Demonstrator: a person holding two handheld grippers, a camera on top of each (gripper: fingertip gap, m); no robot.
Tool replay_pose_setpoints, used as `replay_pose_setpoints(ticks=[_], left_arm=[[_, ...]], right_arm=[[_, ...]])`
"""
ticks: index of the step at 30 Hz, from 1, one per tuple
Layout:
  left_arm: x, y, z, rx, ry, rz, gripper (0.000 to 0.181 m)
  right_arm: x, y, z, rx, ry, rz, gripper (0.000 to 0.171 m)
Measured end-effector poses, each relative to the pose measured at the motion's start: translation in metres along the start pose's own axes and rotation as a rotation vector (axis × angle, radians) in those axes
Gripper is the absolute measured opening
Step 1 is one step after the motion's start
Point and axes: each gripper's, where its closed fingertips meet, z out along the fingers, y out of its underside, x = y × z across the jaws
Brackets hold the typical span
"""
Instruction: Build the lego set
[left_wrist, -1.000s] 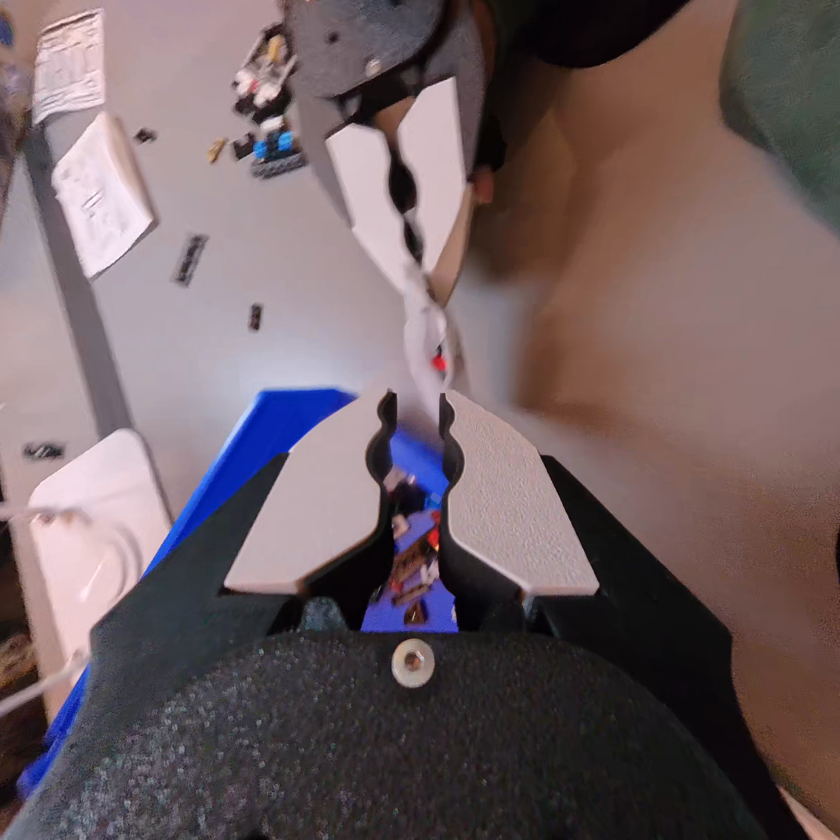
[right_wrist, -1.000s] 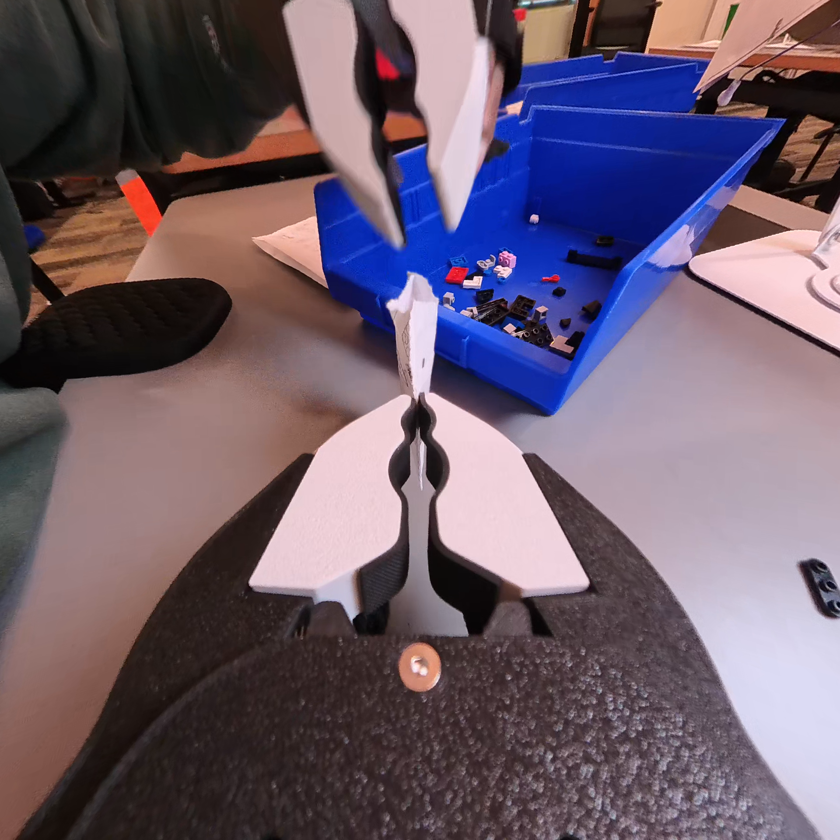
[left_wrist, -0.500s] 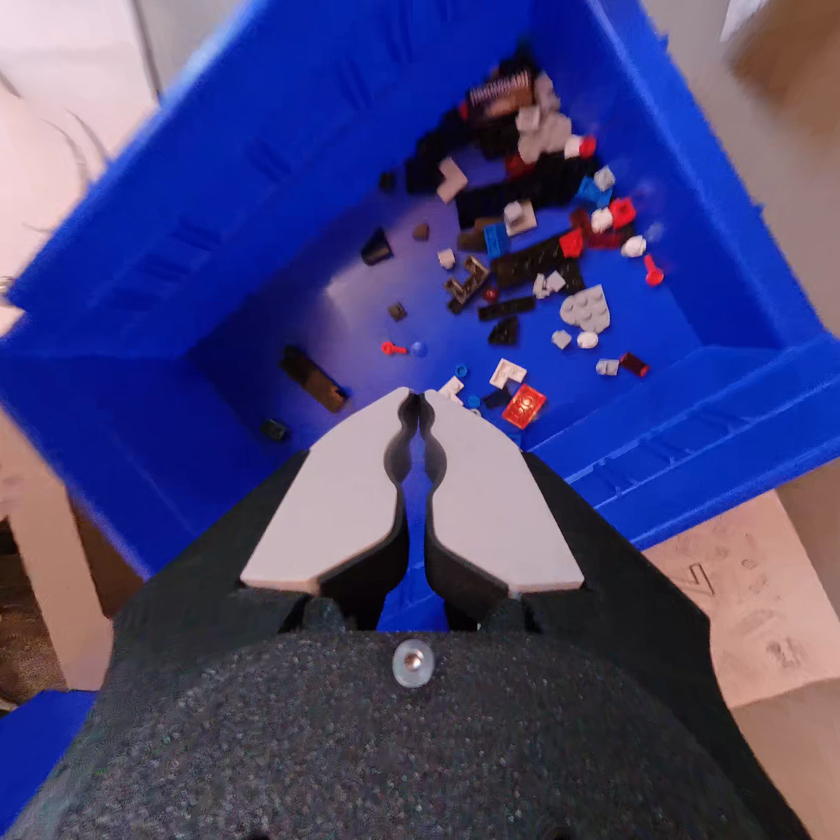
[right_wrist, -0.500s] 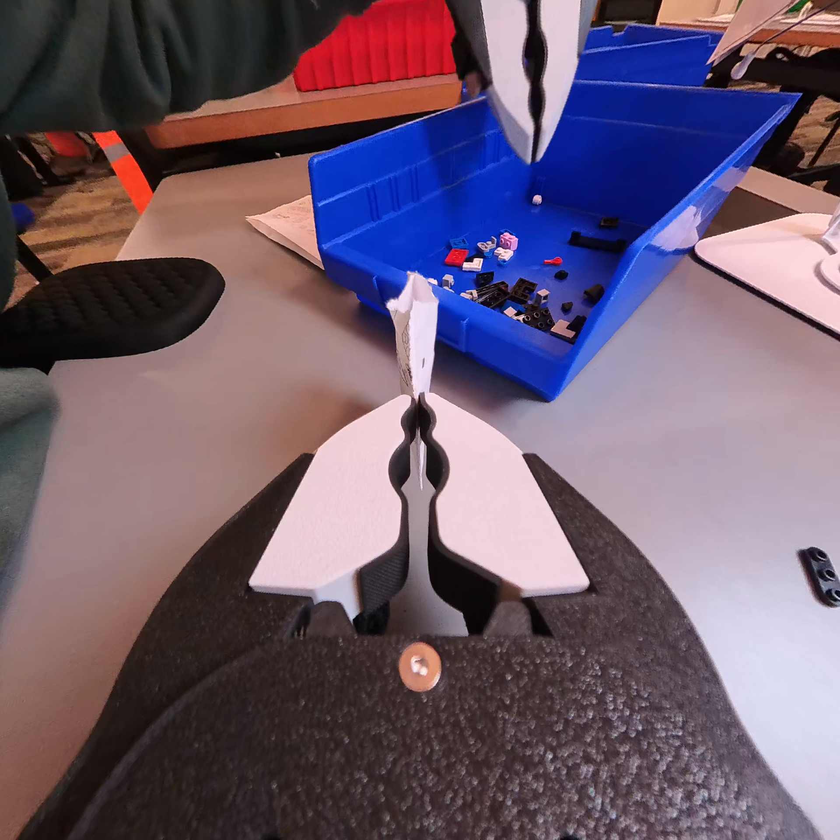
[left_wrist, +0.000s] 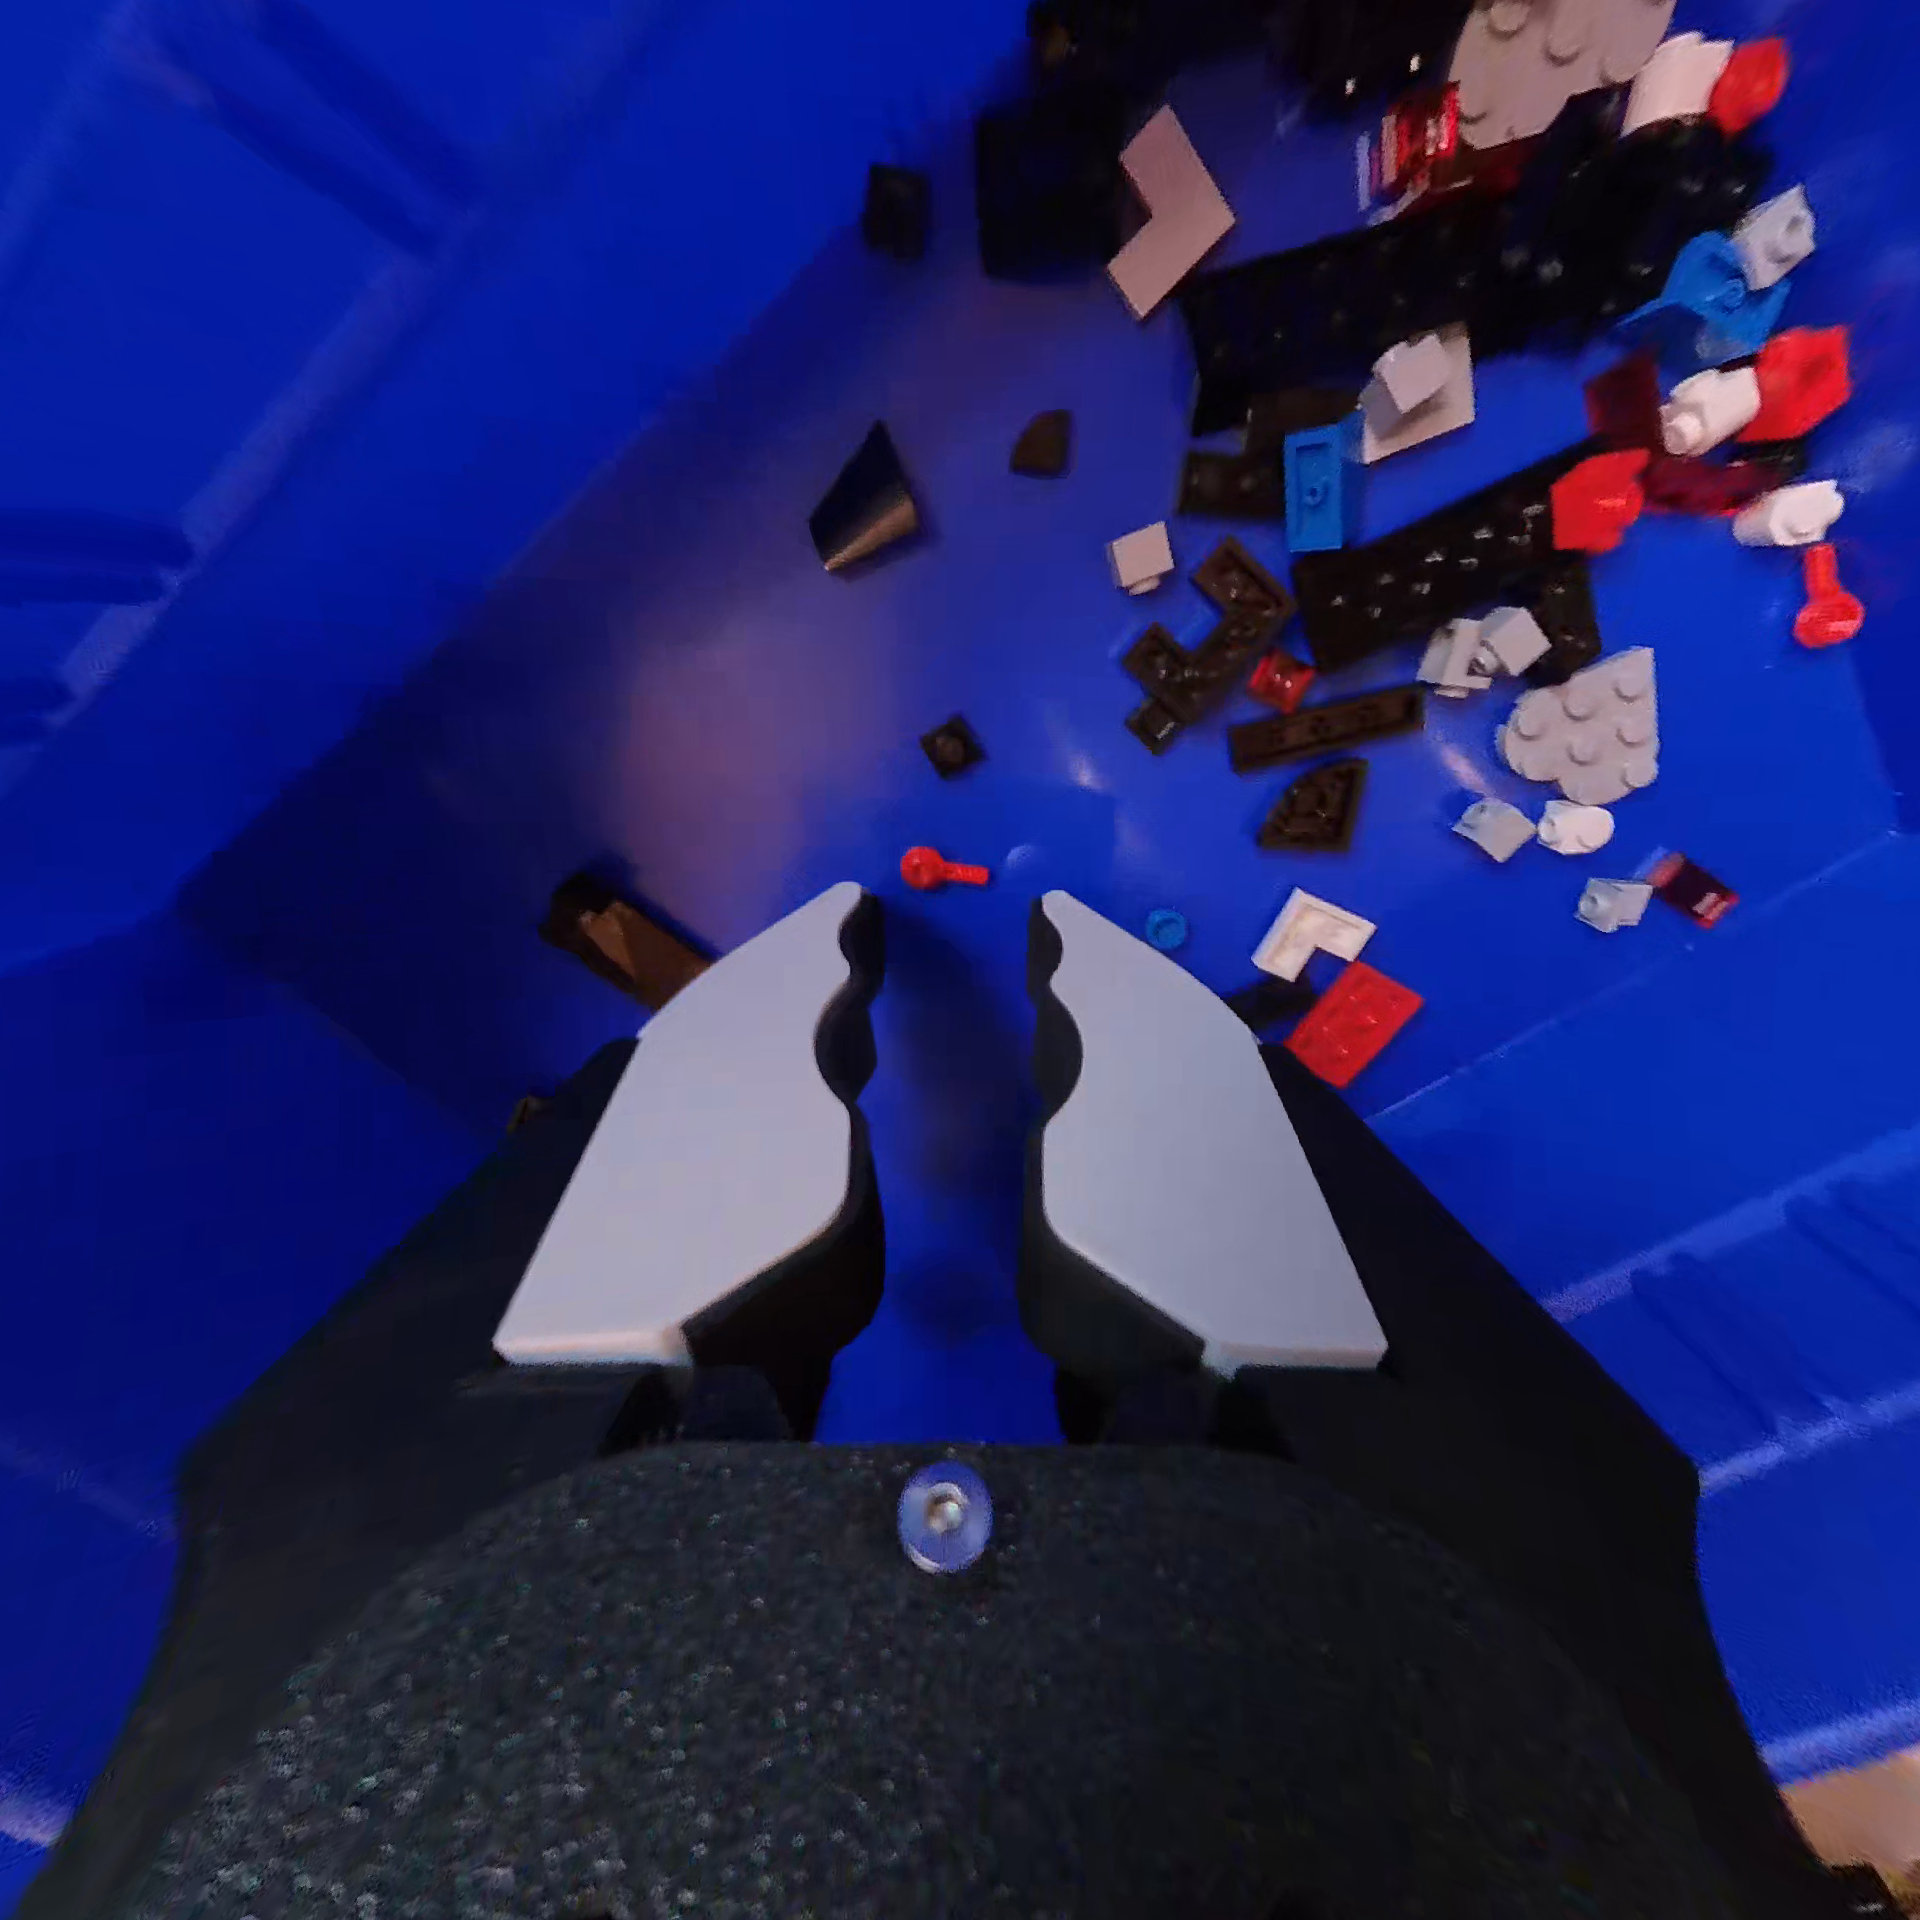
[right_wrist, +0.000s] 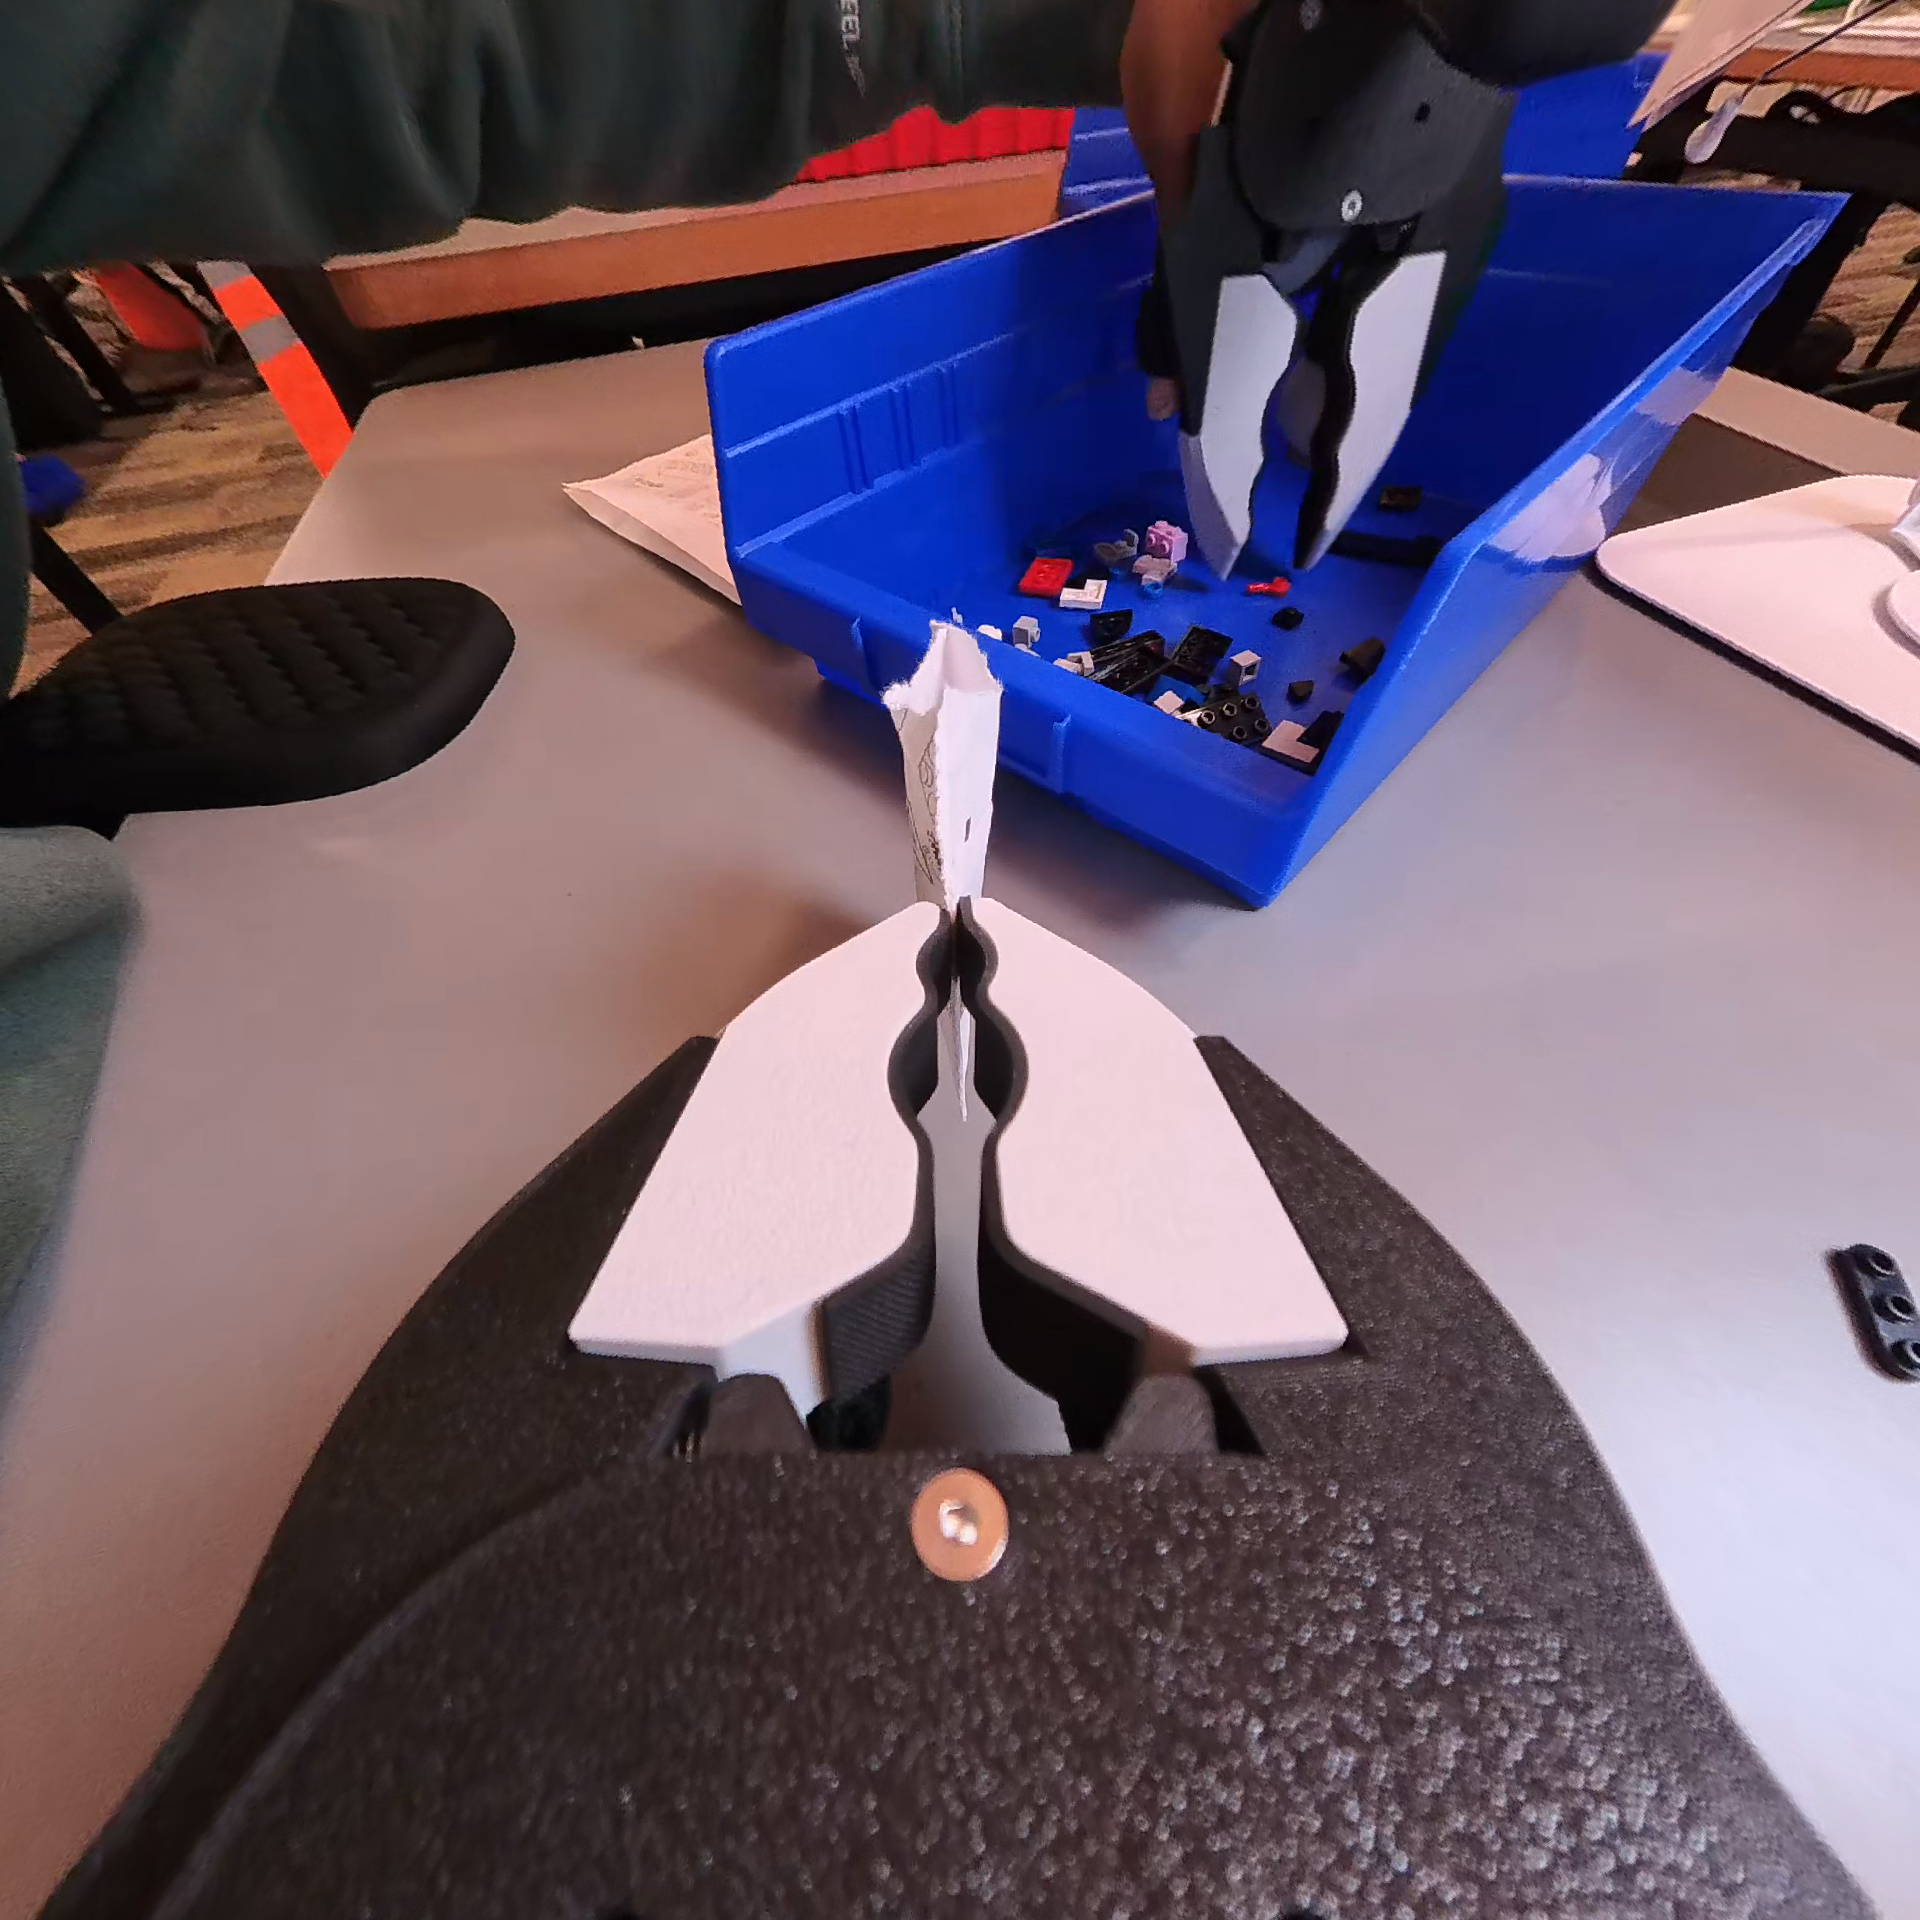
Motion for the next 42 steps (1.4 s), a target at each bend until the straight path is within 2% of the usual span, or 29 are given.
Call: replay_pose_setpoints(ticks=[5,11,14,17,20,24,30,37,42], left_arm=[[-0.001,-0.005,0.006,0.005,0.026,0.003,0.016],[0.008,-0.013,-0.001,0.068,0.031,0.01,0.016],[0.036,-0.056,-0.036,0.285,0.049,0.054,0.015],[0.084,-0.11,-0.072,0.483,0.045,0.192,0.015],[0.122,-0.145,-0.077,0.53,0.008,0.323,0.015],[0.15,-0.165,-0.068,0.535,0.003,0.398,0.015],[0.15,-0.169,-0.062,0.522,-0.028,0.399,0.018],[0.145,-0.164,-0.073,0.538,-0.053,0.378,0.023],[0.095,-0.123,-0.096,0.493,-0.196,0.252,0.01]], right_arm=[[0.001,0.0,-0.001,0.0,0.0,0.002,0.0],[0.001,0.0,0.0,-0.001,0.004,0.0,0.0],[0.004,0.001,0.002,-0.011,0.029,0.005,0.0],[0.005,-0.001,0.007,-0.01,0.039,0.016,0.0],[0.001,-0.007,0.011,0.009,0.03,0.021,0.0],[-0.005,-0.012,0.01,0.032,0.026,0.021,0.0],[-0.009,-0.016,0.006,0.055,0.005,0.011,0.0],[-0.012,-0.015,0.007,0.053,-0.017,-0.003,0.0],[-0.004,-0.011,-0.001,0.042,0.006,-0.008,0.0]])
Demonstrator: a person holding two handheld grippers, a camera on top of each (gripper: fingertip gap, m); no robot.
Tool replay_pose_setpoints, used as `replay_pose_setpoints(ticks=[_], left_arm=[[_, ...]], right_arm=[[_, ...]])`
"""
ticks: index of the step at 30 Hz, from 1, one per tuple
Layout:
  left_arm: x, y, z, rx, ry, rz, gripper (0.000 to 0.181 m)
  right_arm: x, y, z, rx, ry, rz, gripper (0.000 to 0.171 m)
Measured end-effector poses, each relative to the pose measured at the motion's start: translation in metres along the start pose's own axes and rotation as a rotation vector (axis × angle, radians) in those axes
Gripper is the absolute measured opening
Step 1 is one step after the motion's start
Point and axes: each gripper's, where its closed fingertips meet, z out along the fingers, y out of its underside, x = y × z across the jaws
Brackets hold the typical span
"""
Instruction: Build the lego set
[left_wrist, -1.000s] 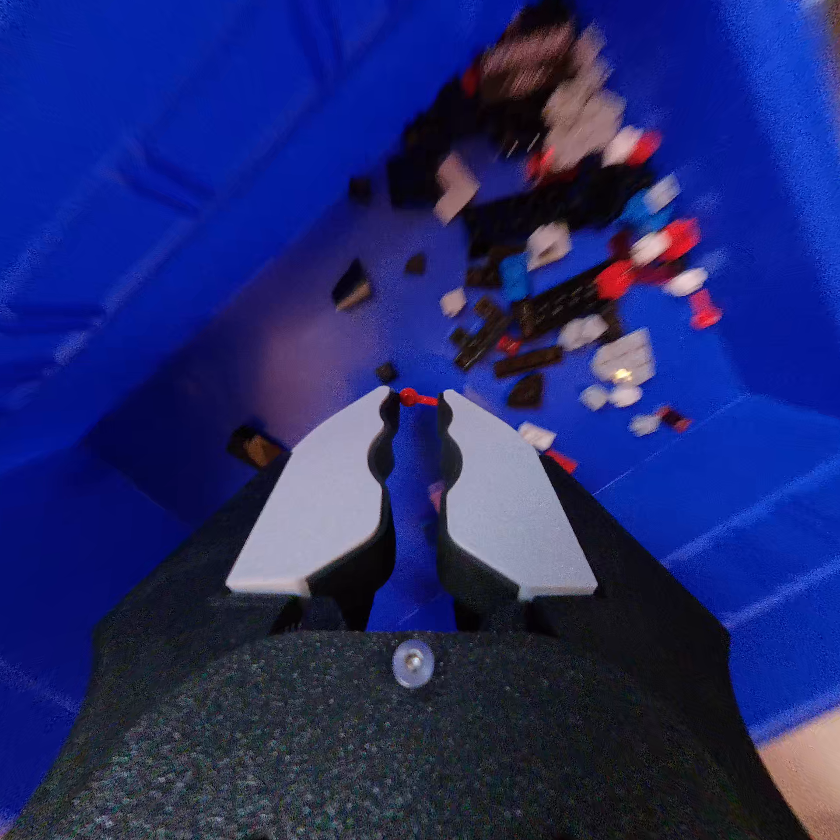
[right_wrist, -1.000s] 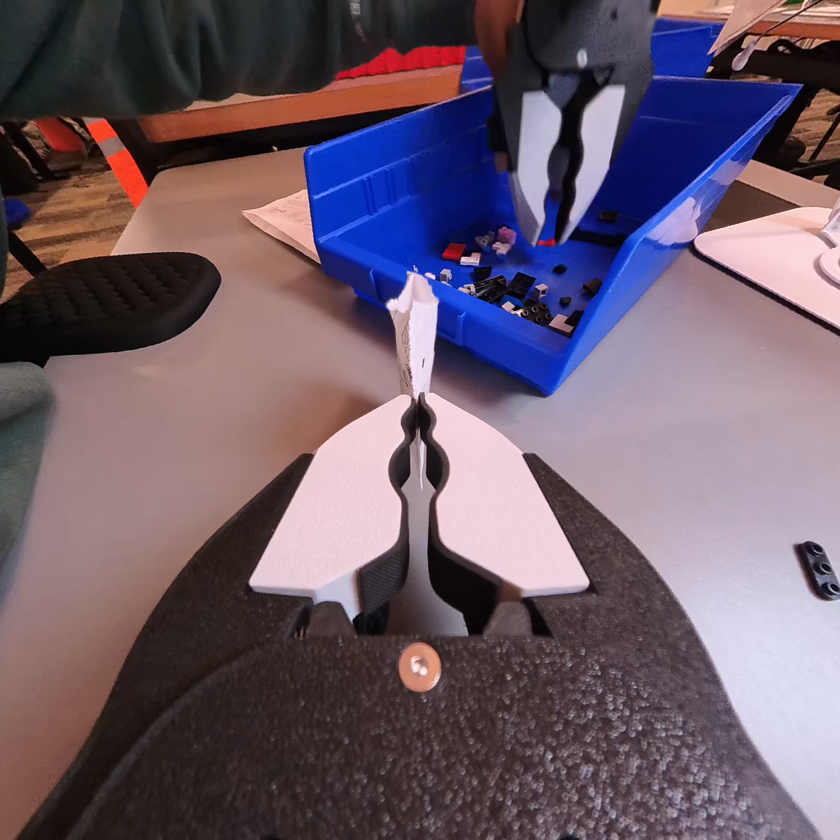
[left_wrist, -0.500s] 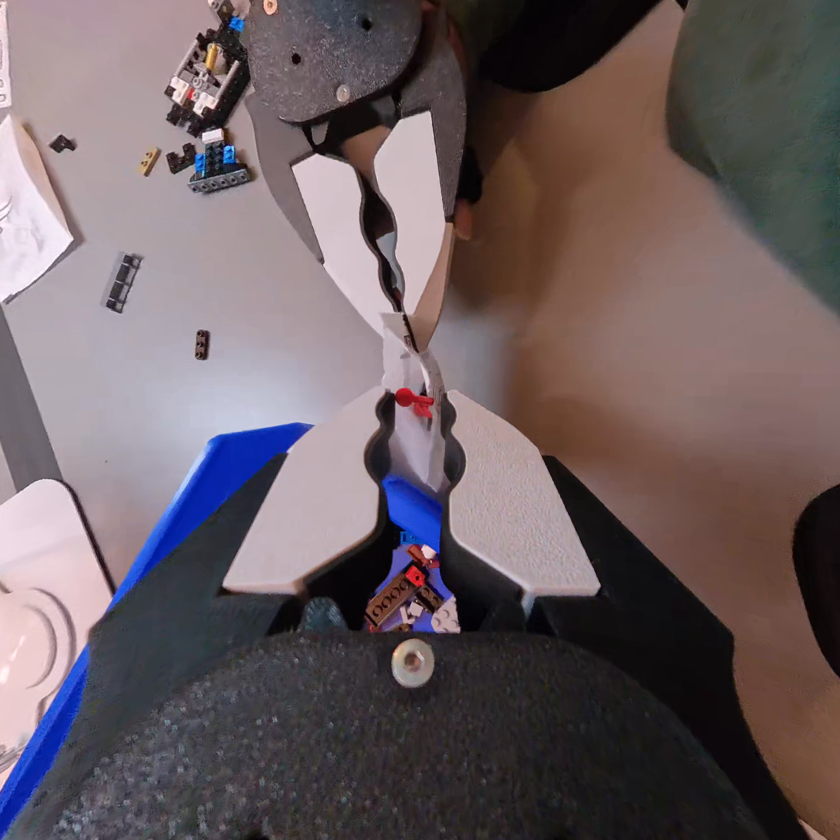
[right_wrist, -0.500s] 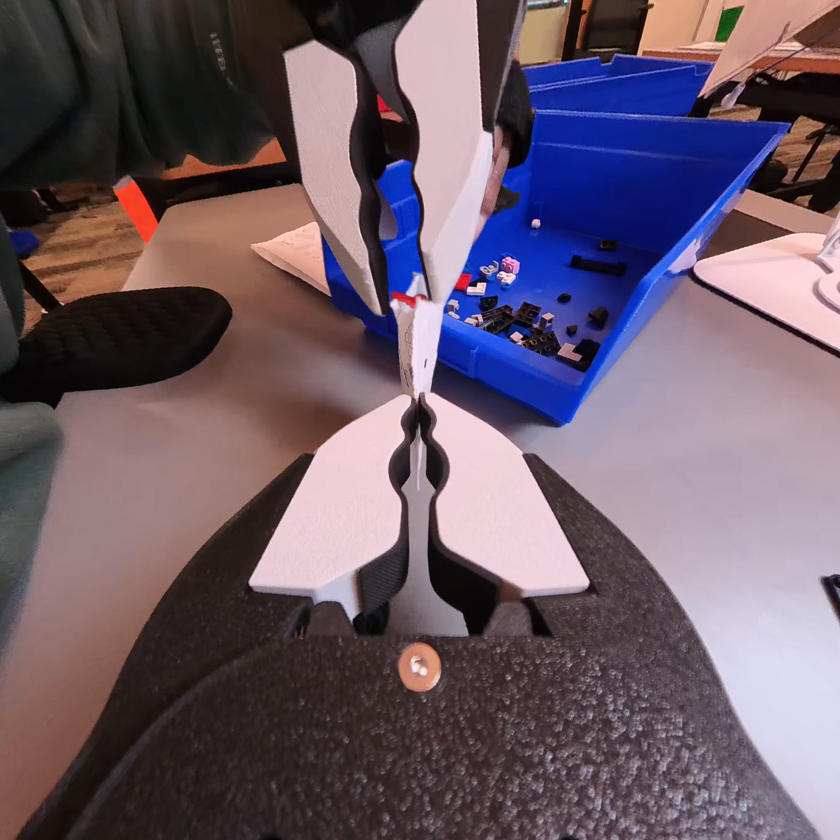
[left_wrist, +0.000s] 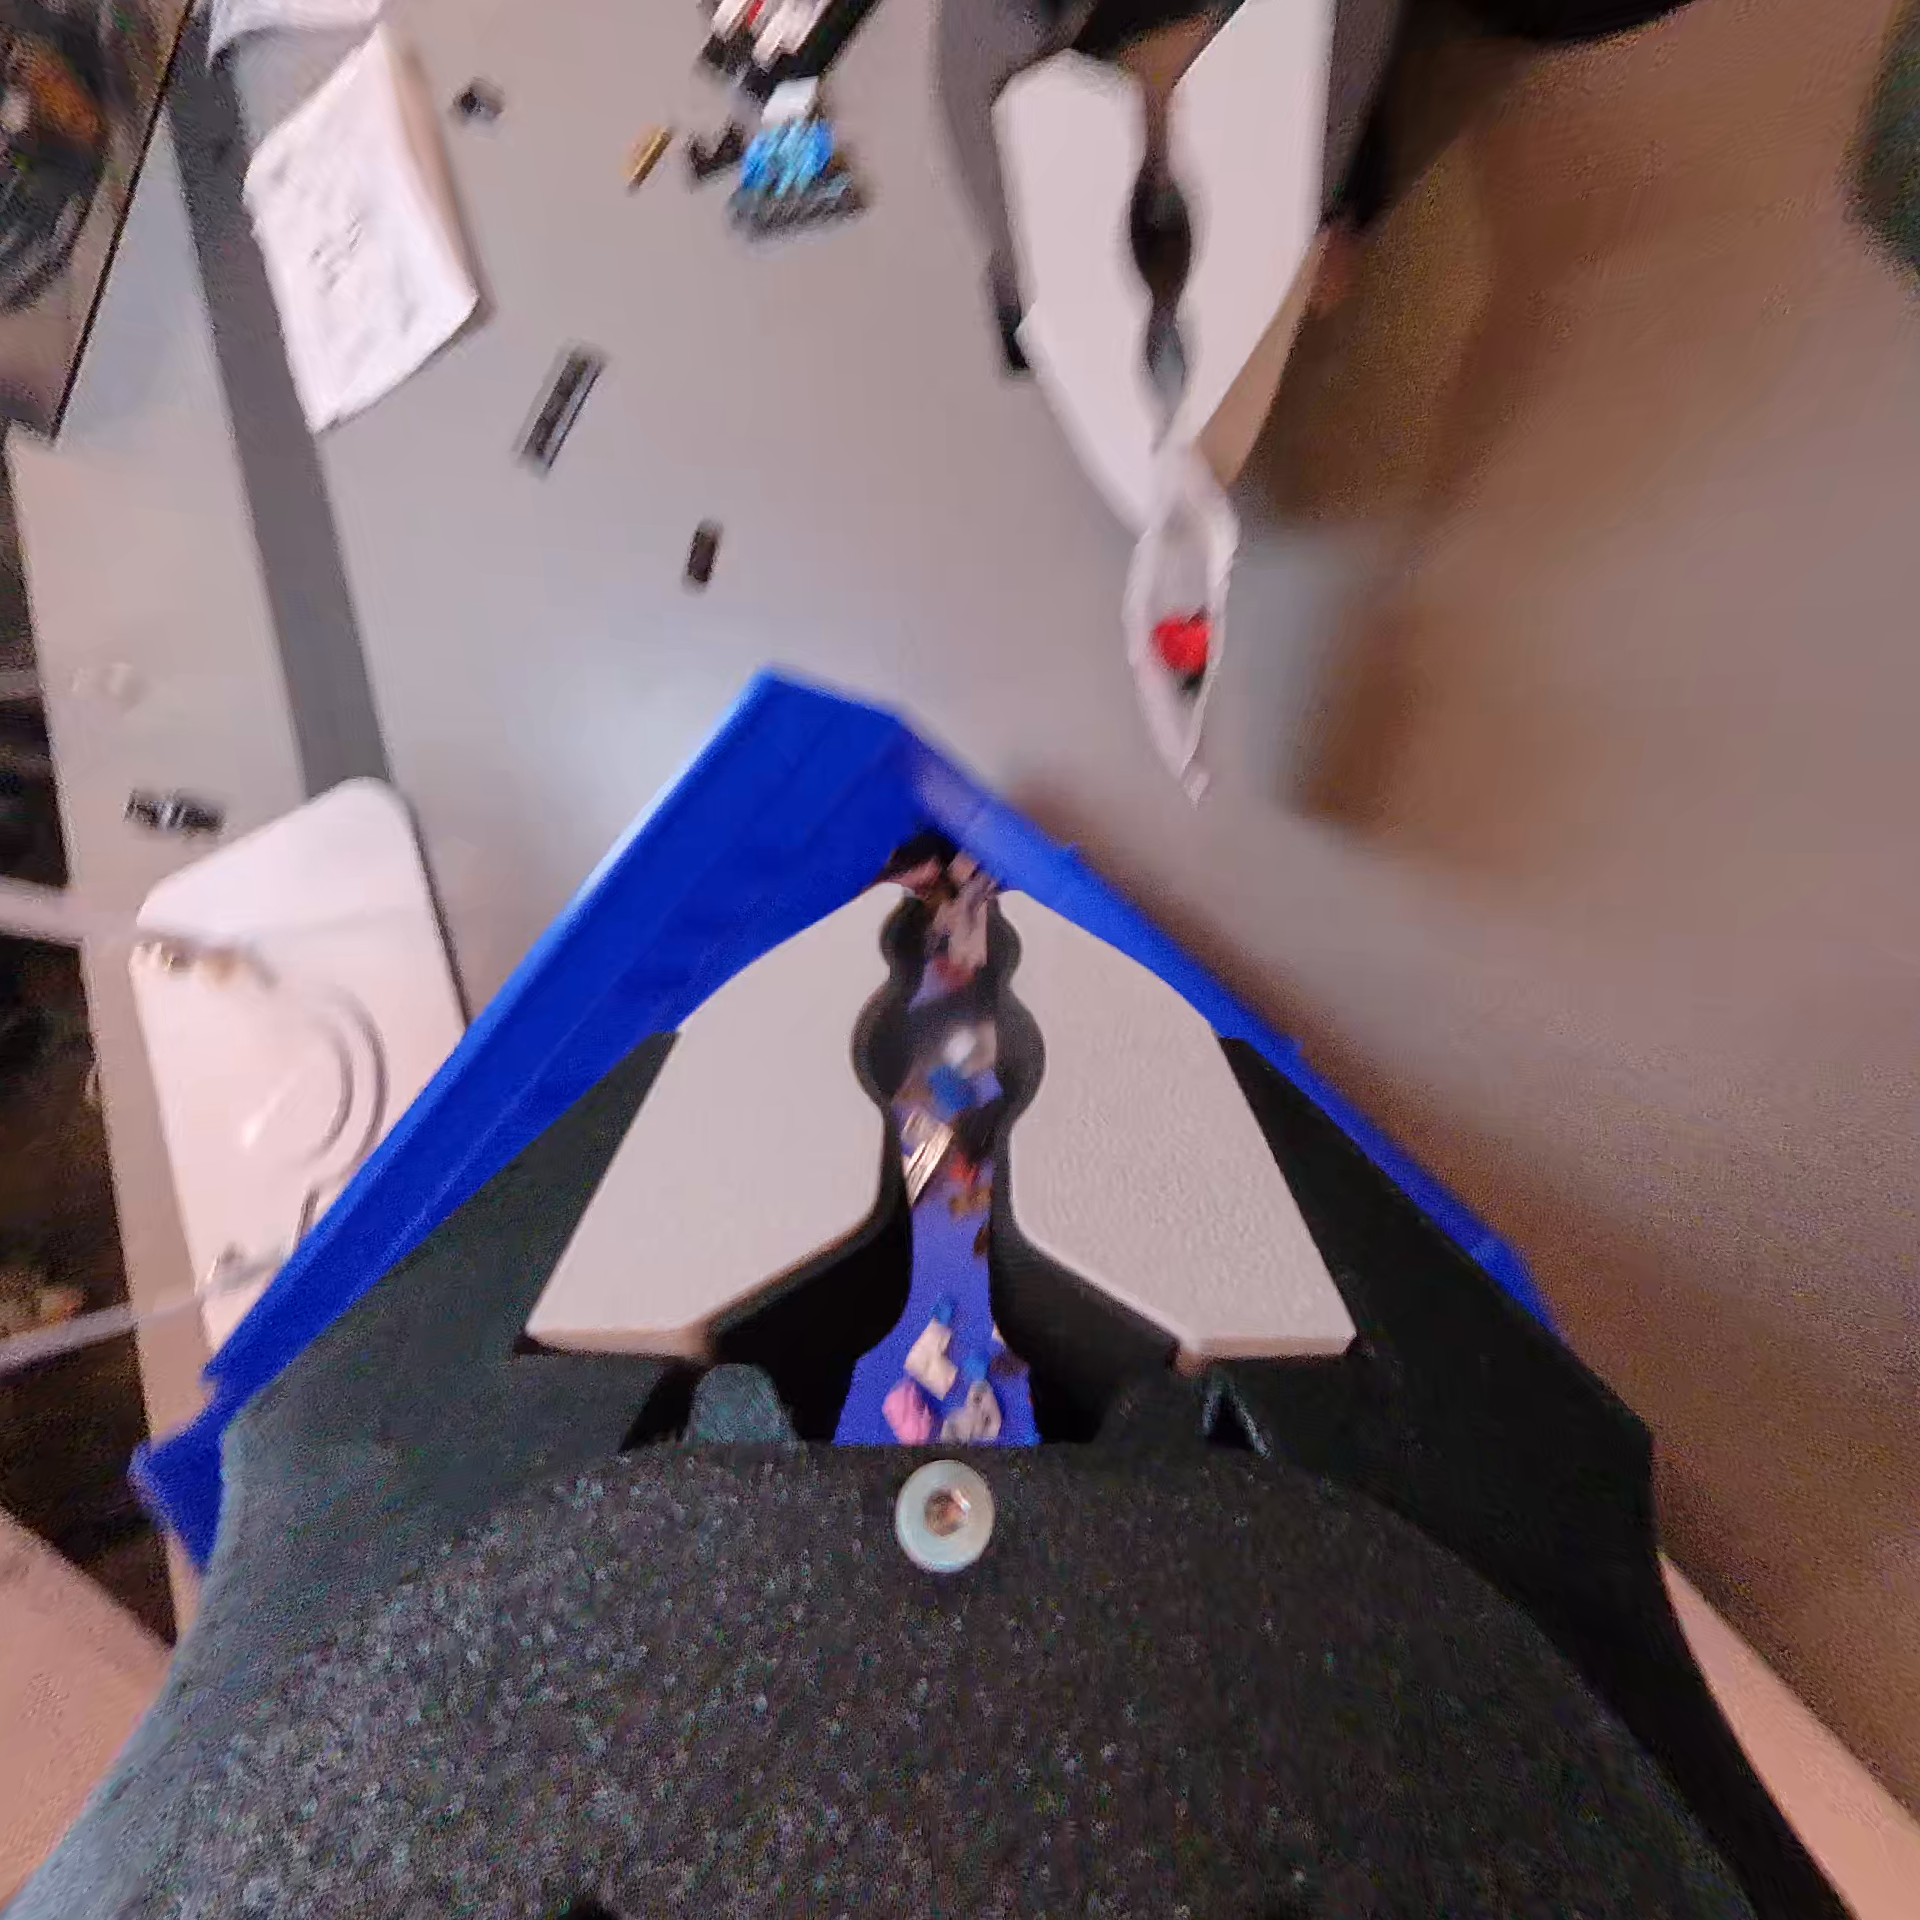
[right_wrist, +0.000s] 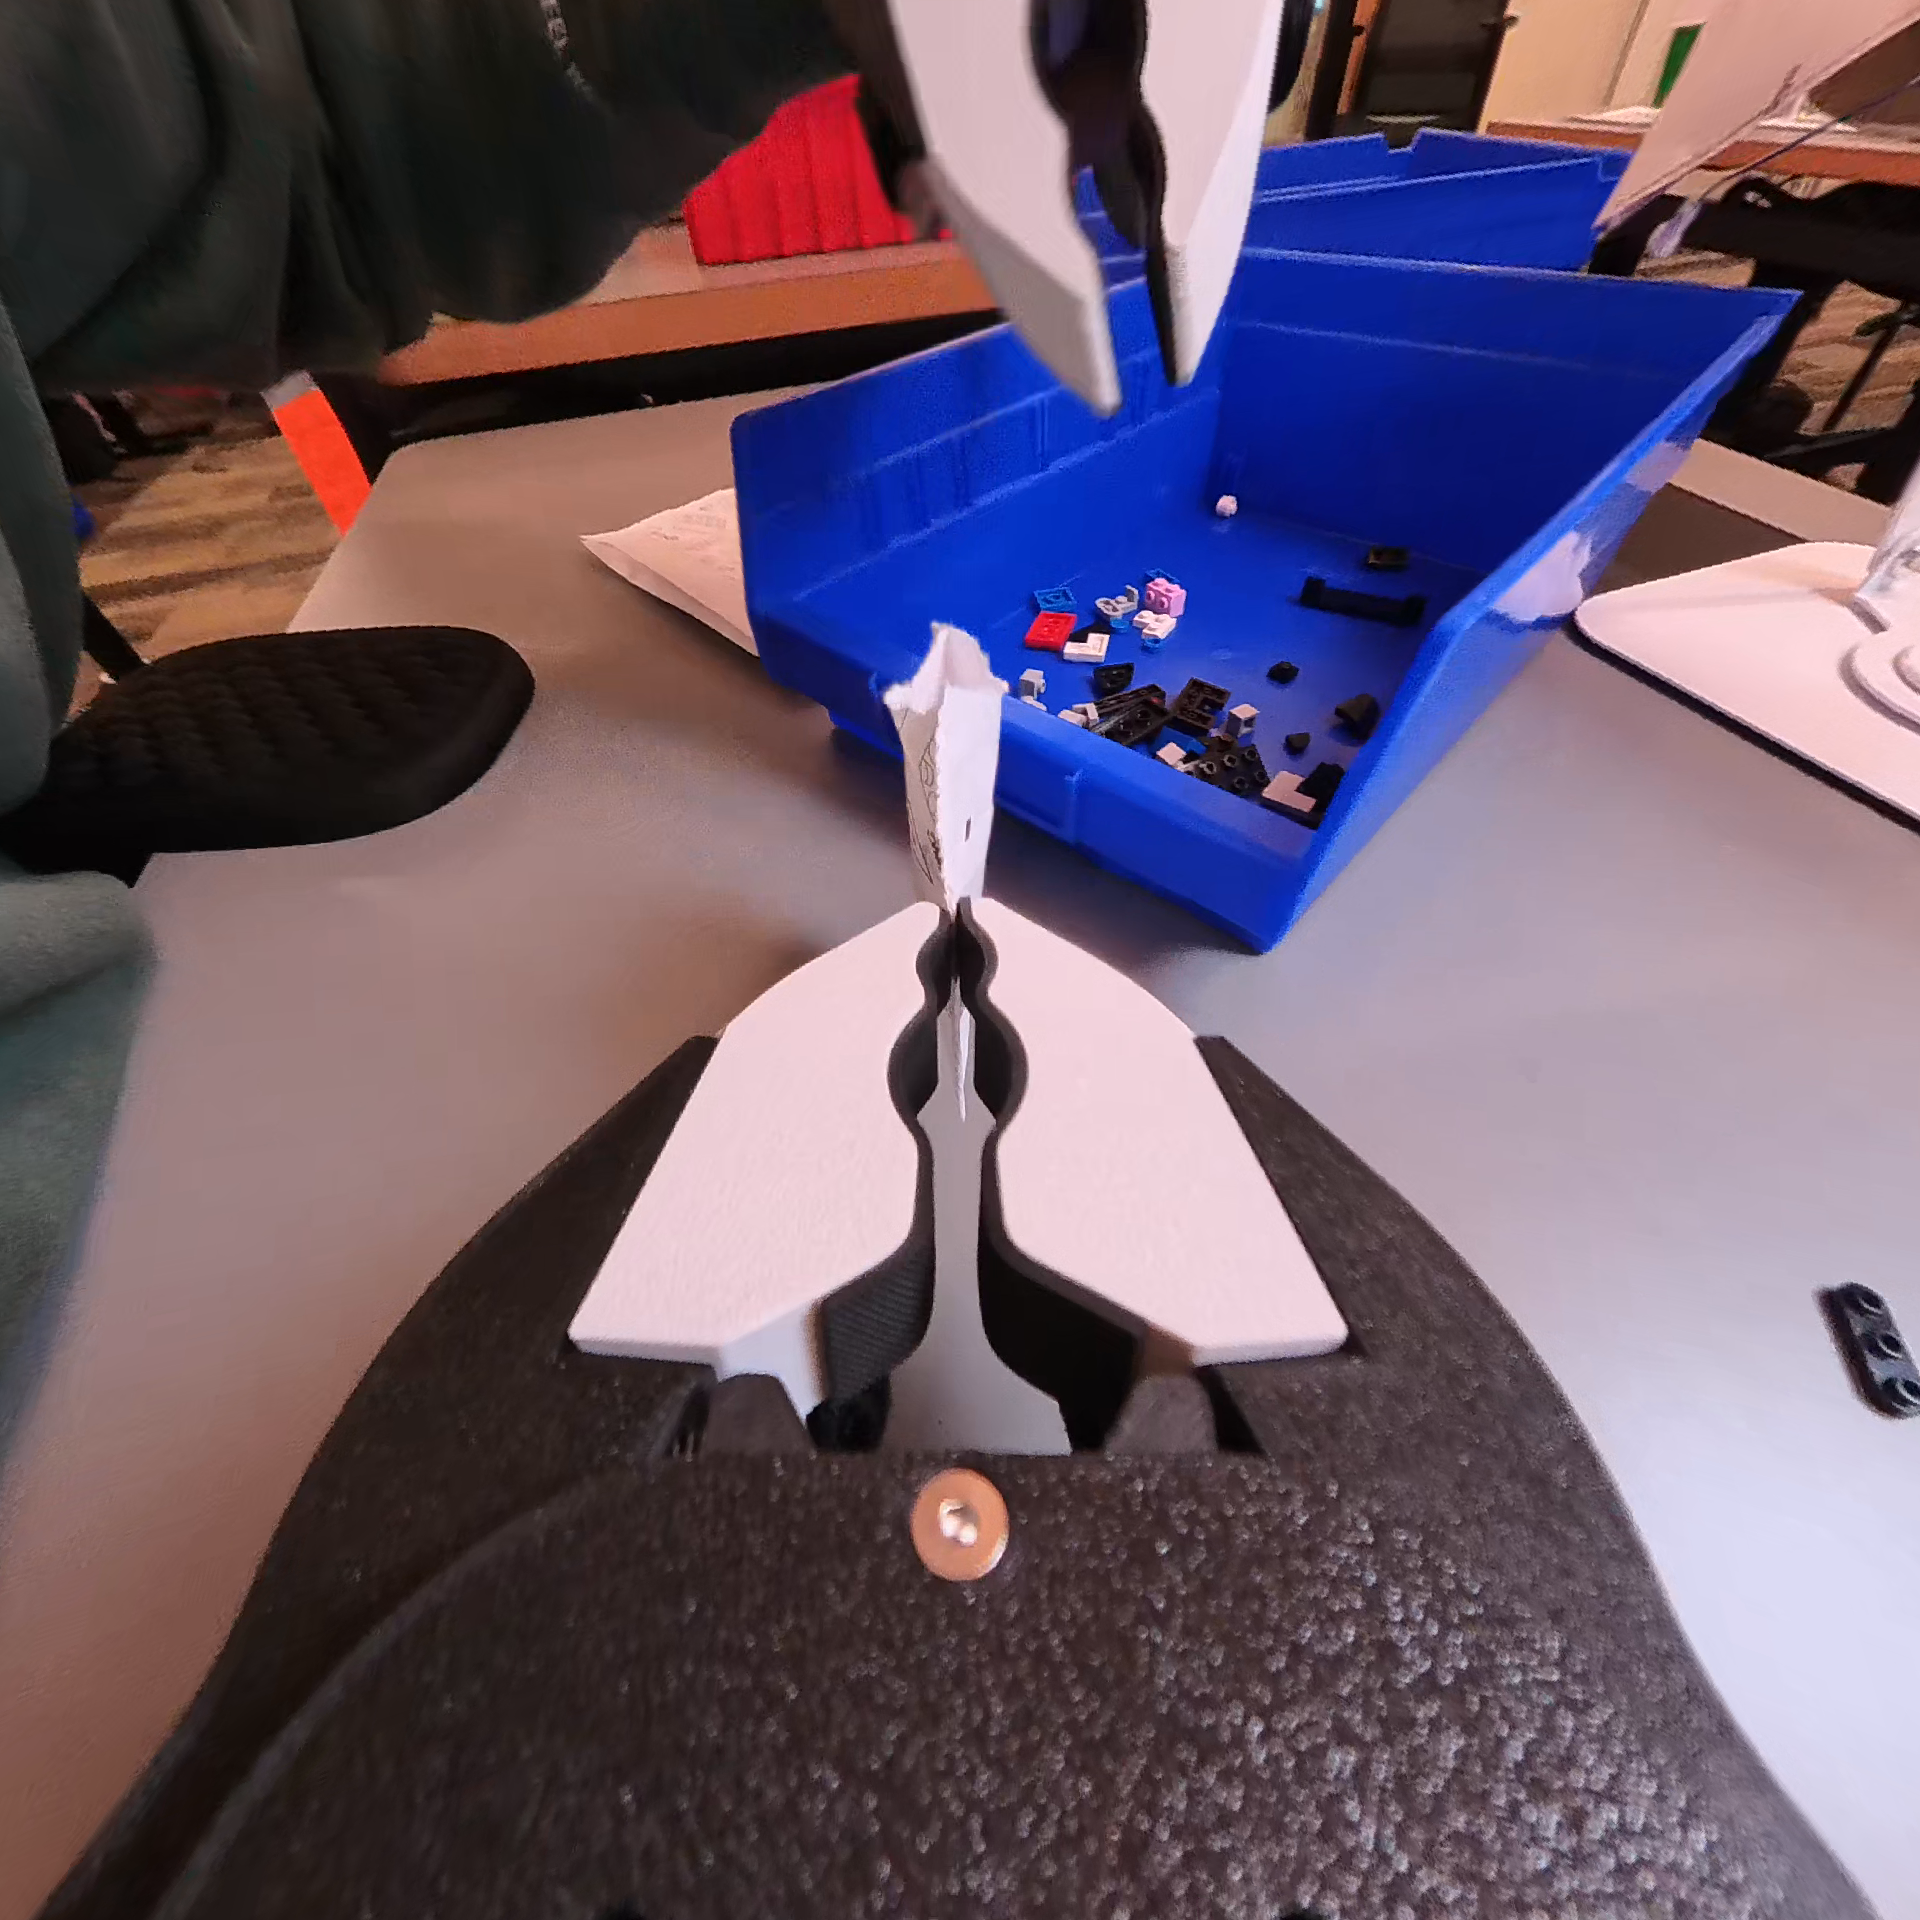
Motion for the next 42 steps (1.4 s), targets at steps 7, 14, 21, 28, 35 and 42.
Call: replay_pose_setpoints(ticks=[7,14,21,28,35,42], left_arm=[[-0.009,0.074,0.012,-0.192,0.148,-0.109,0.0],[0.028,0.079,0.052,-0.246,0.372,-0.004,0.016],[0.038,0.098,0.064,-0.334,0.414,0.064,0.012],[-0.003,0.129,0.048,-0.44,0.234,0.029,0.021],[0.045,0.075,0.057,-0.198,0.405,0.073,0.029],[0.057,0.073,0.077,-0.151,0.445,0.083,0.029]], right_arm=[[0.01,0.008,-0.002,-0.022,0.02,0.015,0.0],[0.016,0.012,-0.002,-0.035,0.033,0.032,0.0],[0.017,0.013,-0.001,-0.037,0.035,0.042,0.0],[0.019,0.013,-0.001,-0.036,0.039,0.059,0.0],[0.022,0.012,-0.001,-0.032,0.041,0.076,0.0],[0.023,0.013,0.0,-0.035,0.043,0.082,0.0]])
